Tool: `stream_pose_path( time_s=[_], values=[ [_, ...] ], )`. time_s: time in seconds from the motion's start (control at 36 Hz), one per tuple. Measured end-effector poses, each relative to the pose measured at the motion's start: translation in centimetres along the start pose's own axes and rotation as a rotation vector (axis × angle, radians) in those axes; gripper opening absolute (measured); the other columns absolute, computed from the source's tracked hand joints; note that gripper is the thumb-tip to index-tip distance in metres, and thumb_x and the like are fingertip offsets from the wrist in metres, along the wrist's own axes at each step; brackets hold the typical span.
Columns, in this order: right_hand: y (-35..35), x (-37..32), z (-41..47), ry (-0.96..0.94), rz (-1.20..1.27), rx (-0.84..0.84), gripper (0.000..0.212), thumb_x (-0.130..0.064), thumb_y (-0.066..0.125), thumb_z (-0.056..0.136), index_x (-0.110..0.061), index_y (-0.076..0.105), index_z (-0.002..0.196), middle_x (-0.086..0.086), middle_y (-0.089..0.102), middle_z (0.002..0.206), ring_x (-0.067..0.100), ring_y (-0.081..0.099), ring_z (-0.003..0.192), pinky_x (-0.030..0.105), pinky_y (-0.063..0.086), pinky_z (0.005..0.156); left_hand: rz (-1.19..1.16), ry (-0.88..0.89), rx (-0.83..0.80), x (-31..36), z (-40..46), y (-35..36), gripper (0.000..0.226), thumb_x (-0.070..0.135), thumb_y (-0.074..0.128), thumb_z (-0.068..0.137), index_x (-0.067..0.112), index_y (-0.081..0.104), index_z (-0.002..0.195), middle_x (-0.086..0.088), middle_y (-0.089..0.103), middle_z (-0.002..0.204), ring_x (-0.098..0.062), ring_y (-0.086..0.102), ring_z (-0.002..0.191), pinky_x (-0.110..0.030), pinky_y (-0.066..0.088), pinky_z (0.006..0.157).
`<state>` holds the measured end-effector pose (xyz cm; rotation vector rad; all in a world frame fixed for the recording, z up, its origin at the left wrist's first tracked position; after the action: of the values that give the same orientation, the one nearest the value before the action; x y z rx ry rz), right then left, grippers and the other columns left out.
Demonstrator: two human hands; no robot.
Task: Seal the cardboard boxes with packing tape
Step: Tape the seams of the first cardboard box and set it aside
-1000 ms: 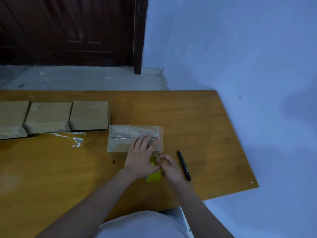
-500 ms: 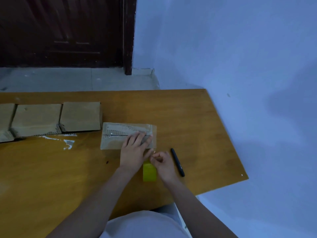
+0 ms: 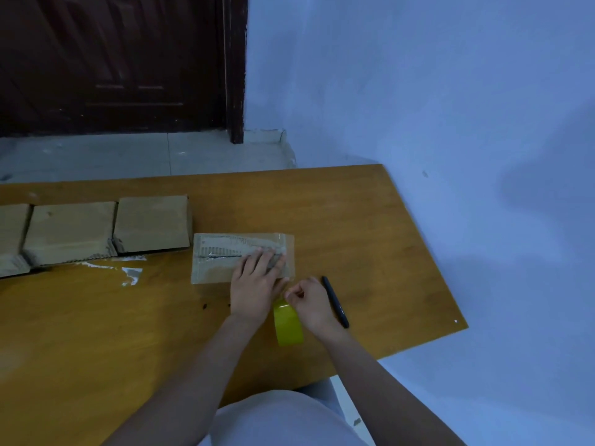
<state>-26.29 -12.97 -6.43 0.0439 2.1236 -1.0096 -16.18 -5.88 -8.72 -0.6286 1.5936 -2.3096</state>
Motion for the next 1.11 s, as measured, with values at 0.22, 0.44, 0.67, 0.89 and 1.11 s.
stream_pose_path(
  time_s=[0.22, 0.44, 0.67, 0.89, 1.11],
  values=[
    [-0.2, -1.1, -0.6, -0.127, -0.193, 0.020, 0.017, -0.003, 0.050, 0.092, 0.003, 0.066, 0.092, 0.014, 0.056, 0.105, 0.014, 0.047, 0.089, 0.024, 0.040, 0.092, -0.008, -0.027, 0.010, 0.2, 0.0, -0.3, 0.046, 0.043, 0.039, 0.088, 0.021, 0.070, 0.115, -0.007, 0.066, 0.116, -0.025, 0.047, 0.116, -0.042, 0.032, 0.099],
    [1.4, -1.6, -2.4, -0.112, -0.366, -0.165, 0.021, 0.003, 0.047, 0.089, -0.013, 0.051, 0.076, -0.004, 0.040, 0.084, 0.019, 0.048, 0.089, 0.019, 0.030, 0.073, -0.056, -0.108, -0.151, 0.0, 1.2, -0.5, 0.048, 0.038, 0.069, 0.084, 0.025, 0.060, 0.129, -0.003, 0.057, 0.131, -0.026, 0.044, 0.127, -0.045, 0.036, 0.105],
    [-2.2, 3.7, -3.6, -0.039, -0.224, 0.078, 0.019, 0.004, 0.047, 0.090, -0.008, 0.046, 0.074, 0.002, 0.038, 0.087, 0.014, 0.040, 0.074, 0.017, 0.027, 0.069, -0.034, -0.049, -0.131, -0.6, 1.4, 0.0, 0.058, 0.031, 0.086, 0.064, 0.019, 0.067, 0.117, -0.006, 0.063, 0.120, -0.027, 0.044, 0.119, -0.043, 0.027, 0.102],
    [-3.8, 5.0, -2.1, 0.032, -0.056, 0.201, 0.011, -0.008, 0.058, 0.090, -0.013, 0.056, 0.081, 0.004, 0.045, 0.093, 0.009, 0.043, 0.074, 0.007, 0.029, 0.061, -0.079, 0.020, -0.060, -1.1, 1.2, -1.2, 0.072, 0.029, 0.089, 0.060, 0.015, 0.060, 0.125, -0.006, 0.064, 0.116, -0.024, 0.041, 0.117, -0.039, 0.026, 0.100],
    [-4.8, 4.9, -0.5, 0.045, 0.050, 0.240, 0.012, -0.010, 0.059, 0.091, -0.014, 0.053, 0.081, 0.009, 0.047, 0.094, 0.020, 0.047, 0.083, 0.024, 0.027, 0.069, -0.165, 0.000, -0.209, -1.9, 2.9, -3.0, 0.070, 0.054, 0.031, 0.074, 0.016, 0.059, 0.126, -0.001, 0.058, 0.122, -0.026, 0.048, 0.117, -0.038, 0.017, 0.099]
  ],
)
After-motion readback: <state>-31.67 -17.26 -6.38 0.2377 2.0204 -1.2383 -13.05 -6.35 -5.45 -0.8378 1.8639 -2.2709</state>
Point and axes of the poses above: each hand's wrist, its own z-axis towards the middle knuckle, its own y-axis out of the palm, x = y × z, the point moved 4 cm from there along z, towards the middle knuckle
